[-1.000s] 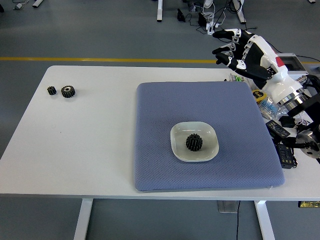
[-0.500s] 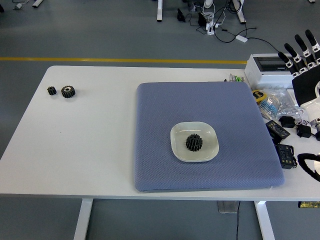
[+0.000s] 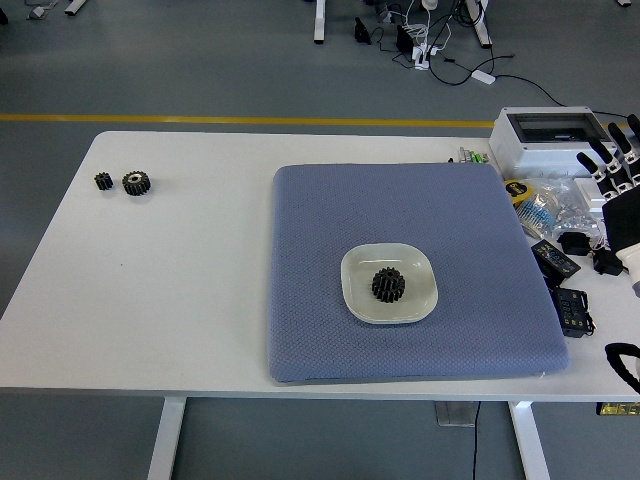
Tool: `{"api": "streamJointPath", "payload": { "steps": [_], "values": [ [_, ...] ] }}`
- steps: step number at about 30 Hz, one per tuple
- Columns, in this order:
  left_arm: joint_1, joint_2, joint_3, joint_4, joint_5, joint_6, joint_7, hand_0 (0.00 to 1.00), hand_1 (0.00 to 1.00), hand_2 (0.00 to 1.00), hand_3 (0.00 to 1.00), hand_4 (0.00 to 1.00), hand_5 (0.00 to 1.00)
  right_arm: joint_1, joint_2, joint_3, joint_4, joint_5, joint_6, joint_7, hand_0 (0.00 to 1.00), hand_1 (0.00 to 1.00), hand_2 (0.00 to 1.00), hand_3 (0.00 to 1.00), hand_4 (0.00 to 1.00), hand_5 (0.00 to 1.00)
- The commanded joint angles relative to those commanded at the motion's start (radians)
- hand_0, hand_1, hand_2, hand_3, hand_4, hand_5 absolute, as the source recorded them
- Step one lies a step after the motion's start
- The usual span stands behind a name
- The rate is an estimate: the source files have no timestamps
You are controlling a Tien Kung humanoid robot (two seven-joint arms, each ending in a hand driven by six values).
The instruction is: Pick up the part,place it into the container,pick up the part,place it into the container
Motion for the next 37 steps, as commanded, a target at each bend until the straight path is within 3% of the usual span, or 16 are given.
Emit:
{"api": "streamJointPath", "payload": {
  "steps": [17,21,22,26,34,37],
  "values": [
    [0.0,0.0,-0.004,0.0,0.003,0.0,0.0,0.684,0.672,0.677,0.566,0.665,0.611,-0.022,0.019,0.01,0.004,-0.032,0.001,-0.017,0.783,0.777,0.865,0.871,0.998,0.866],
    [0.004,0.0,-0.004,0.0,0.006,0.0,0.0,0.684,0.672,0.677,0.566,0.665,0.611,-0.03,0.014,0.042,0.025,-0.095,-0.013,-0.105,0.783,0.777,0.865,0.871,0.998,0.866],
    [0.004,0.0,-0.005,0.0,0.007,0.0,0.0,0.685,0.672,0.676,0.566,0.664,0.61,-0.031,0.013,0.048,0.027,-0.114,-0.013,-0.134,0.775,0.767,0.826,0.836,0.998,0.877],
    [0.007,0.0,-0.005,0.0,0.011,-0.001,-0.001,0.685,0.672,0.676,0.566,0.664,0.61,-0.052,0.0,0.078,0.044,-0.204,0.01,-0.231,0.775,0.767,0.826,0.836,0.998,0.877],
    [0.014,0.0,-0.012,0.0,0.028,-0.001,-0.004,0.684,0.672,0.677,0.566,0.663,0.61,-0.102,-0.042,0.111,0.065,-0.211,0.029,-0.252,0.764,0.751,0.8,0.811,0.998,0.883],
    [0.016,0.0,-0.025,0.0,0.045,0.0,-0.002,0.684,0.672,0.677,0.566,0.663,0.61,-0.137,-0.083,0.113,0.089,-0.212,0.048,-0.259,0.764,0.751,0.8,0.811,0.998,0.883]
  ]
}}
